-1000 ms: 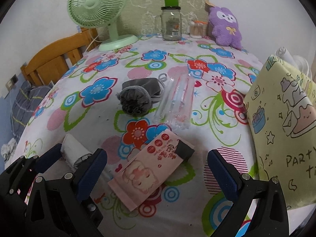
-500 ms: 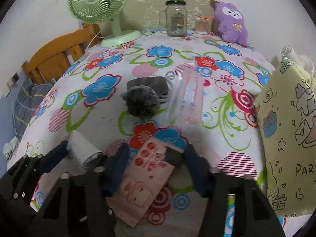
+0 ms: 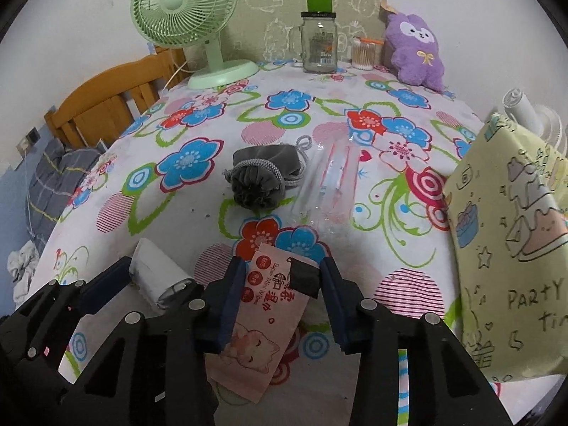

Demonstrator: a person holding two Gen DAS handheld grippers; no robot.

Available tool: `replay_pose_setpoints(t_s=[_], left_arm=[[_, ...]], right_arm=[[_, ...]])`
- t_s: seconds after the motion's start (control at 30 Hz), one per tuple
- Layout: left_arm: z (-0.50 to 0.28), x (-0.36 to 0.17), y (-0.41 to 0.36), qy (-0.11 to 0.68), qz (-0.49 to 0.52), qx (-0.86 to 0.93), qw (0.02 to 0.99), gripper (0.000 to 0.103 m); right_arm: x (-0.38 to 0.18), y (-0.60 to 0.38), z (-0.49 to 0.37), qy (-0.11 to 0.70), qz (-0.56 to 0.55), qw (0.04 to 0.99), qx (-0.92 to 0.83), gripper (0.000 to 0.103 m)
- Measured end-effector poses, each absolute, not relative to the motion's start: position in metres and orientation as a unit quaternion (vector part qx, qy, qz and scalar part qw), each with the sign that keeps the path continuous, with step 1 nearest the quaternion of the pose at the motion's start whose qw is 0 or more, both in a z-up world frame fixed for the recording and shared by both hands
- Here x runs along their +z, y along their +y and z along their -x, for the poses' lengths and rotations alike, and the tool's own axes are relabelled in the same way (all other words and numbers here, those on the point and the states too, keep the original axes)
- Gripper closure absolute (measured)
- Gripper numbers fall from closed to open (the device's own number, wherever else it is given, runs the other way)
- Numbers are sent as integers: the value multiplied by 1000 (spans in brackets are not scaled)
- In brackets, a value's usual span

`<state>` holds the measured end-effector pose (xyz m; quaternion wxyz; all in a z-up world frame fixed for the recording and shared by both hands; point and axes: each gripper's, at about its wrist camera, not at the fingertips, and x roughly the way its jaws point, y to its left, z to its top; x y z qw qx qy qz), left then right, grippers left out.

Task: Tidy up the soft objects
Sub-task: 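Grasp the pink tissue pack with the right gripper while the left lifts the white roll, then carry the pink pack in the right gripper toward the gift box while the left carries the roll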

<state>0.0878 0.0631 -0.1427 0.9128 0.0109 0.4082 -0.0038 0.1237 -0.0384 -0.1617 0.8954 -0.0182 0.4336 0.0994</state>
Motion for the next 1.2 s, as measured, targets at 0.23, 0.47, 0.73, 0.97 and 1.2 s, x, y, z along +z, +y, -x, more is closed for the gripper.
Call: replay_pose_setpoints(t_s=[0.23,0.47,0.73,0.97,1.2], left_arm=[[-80,-128,56,393,-10,-8,919,48],[-73,-113,50,382,-5,-15,924,48],[-65,-97,42,365,-6,-18,931,48],[-60,-80,34,351,-10,-21,936,48],[-57,-63,26,339,-14,-24,940,48]], right_arm=[[-146,-46,-114,418,16,903,98,58],[-129,-53,-103,402,17,910,97,58],[-109,-60,-93,384,17,918,96,58],[-92,-69,-86,369,15,925,94,58],[-74,-78,-80,354,12,931,93,58]])
